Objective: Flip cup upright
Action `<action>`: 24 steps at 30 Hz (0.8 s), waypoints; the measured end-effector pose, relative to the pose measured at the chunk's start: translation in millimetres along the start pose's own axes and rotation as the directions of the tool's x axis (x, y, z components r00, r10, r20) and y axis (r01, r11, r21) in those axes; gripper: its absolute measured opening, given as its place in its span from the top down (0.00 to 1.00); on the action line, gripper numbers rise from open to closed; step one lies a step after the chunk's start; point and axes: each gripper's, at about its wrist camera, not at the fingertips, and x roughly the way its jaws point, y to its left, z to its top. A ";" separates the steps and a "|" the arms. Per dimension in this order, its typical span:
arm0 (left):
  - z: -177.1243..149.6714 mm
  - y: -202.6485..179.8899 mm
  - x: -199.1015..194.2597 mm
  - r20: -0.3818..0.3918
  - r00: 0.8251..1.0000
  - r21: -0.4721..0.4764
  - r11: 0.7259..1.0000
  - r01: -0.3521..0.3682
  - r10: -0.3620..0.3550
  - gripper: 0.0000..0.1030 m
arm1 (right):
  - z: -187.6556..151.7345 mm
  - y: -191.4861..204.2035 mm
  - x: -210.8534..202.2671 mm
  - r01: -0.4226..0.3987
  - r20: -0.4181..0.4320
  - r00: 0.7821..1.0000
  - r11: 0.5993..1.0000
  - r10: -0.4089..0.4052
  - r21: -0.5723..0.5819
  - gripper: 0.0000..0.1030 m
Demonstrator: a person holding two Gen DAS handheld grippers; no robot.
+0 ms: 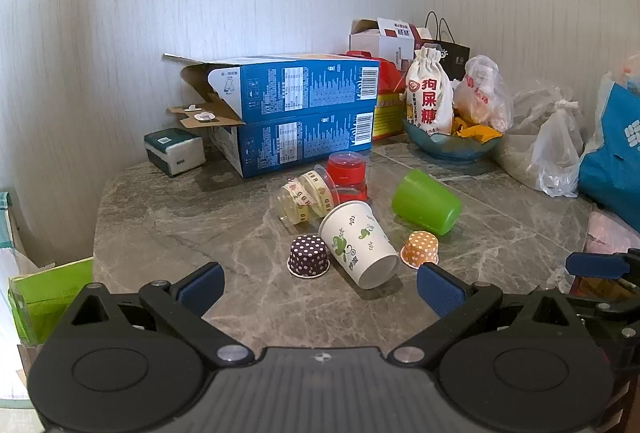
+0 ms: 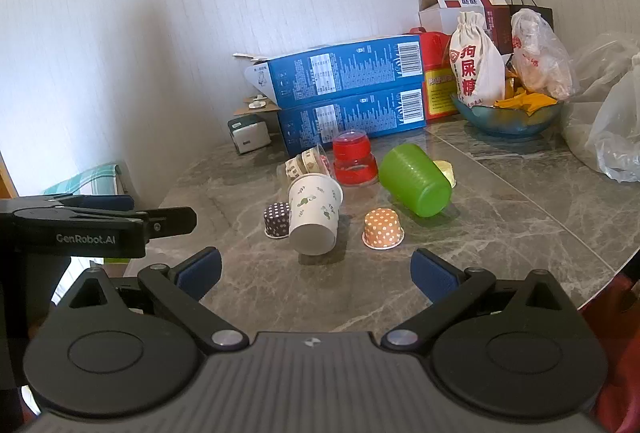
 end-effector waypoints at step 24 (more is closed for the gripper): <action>0.8 3.3 -5.2 -0.001 1.000 -0.013 1.000 0.000 0.000 0.00 | 0.0 -0.3 0.7 -0.012 -0.021 1.000 1.000 0.013 0.022 0.01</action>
